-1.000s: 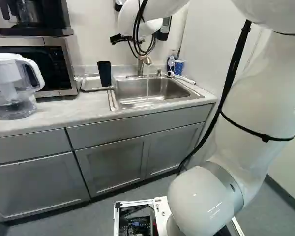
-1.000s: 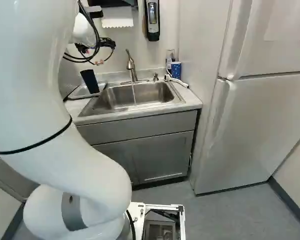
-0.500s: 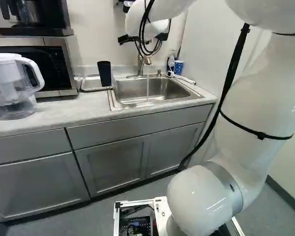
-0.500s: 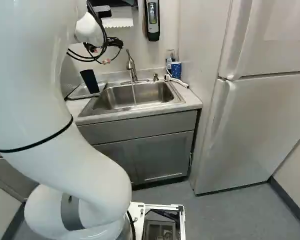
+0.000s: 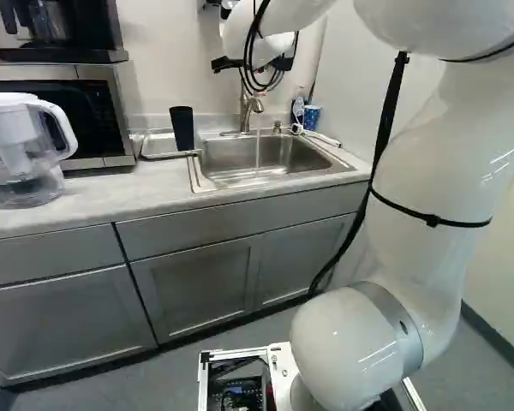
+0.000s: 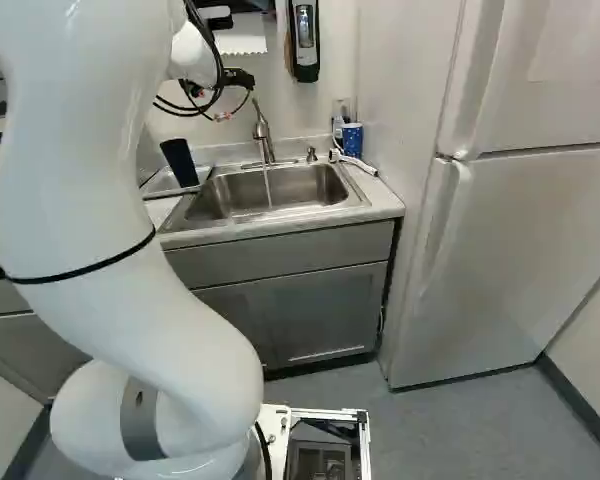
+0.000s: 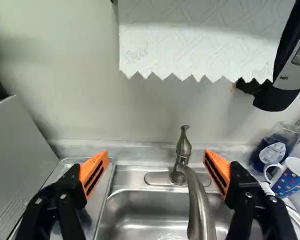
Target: Rinse the cup and place it in the tray
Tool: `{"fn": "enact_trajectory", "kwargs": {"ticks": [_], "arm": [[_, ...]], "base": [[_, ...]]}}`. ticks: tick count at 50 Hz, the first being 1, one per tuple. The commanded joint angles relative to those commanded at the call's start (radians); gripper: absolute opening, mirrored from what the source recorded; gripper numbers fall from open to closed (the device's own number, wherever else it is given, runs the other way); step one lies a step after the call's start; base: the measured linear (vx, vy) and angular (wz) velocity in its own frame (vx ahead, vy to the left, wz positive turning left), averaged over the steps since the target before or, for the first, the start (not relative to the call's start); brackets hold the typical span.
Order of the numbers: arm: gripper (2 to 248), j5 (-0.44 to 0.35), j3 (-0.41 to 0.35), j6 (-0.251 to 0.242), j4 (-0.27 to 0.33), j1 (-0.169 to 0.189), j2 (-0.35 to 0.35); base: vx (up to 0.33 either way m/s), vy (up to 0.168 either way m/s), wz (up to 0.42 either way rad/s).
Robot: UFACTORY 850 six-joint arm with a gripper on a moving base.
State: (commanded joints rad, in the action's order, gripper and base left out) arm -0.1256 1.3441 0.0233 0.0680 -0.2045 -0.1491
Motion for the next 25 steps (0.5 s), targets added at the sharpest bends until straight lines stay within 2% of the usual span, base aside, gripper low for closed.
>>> {"fn": "enact_trajectory", "kwargs": {"ticks": [25], "arm": [[247,0.000,0.141,0.000,0.000,0.012,-0.128]], "base": [[0.000,0.000,0.000]]}}
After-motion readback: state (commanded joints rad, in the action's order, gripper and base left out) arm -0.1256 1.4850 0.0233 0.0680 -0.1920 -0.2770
